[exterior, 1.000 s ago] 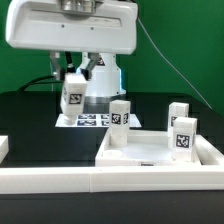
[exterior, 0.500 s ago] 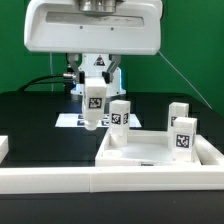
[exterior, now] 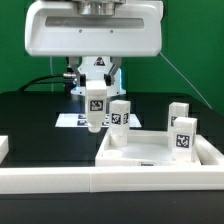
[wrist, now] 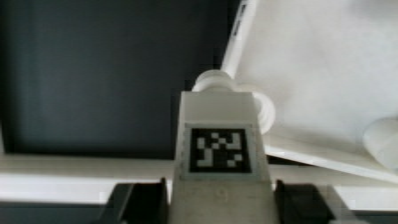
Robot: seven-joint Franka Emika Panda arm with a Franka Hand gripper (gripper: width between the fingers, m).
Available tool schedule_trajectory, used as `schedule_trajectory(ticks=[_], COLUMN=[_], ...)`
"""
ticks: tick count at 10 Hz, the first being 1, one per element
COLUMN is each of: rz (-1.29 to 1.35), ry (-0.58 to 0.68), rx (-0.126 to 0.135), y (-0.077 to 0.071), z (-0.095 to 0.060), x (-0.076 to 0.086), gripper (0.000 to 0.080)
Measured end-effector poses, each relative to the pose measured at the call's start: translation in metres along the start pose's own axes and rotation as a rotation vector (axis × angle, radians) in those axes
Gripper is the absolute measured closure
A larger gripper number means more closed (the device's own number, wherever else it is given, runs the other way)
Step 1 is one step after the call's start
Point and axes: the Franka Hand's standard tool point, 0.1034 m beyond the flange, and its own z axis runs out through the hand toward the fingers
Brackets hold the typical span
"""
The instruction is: Assemble square table
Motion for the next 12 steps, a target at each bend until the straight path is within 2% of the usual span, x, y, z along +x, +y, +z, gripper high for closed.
schedule_trajectory(ticks=[2,4,7,11,12], rz=[0.073,0.075,0.078,0.077,0.065], ry=[-0.003,0.019,0.170,0.196,0.264], rx=[0.034,0.025,-0.020,-0.023,-0.043], y=[-0.007,-0.006,-0.001,-0.006,-0.004], z=[0.008,0.007,0.009,0.006,0.003], x=[-0.001,0.003,0.009,0.014,0.021], gripper=[0.0512,0.0512,0.0512,0.0511,0.0511])
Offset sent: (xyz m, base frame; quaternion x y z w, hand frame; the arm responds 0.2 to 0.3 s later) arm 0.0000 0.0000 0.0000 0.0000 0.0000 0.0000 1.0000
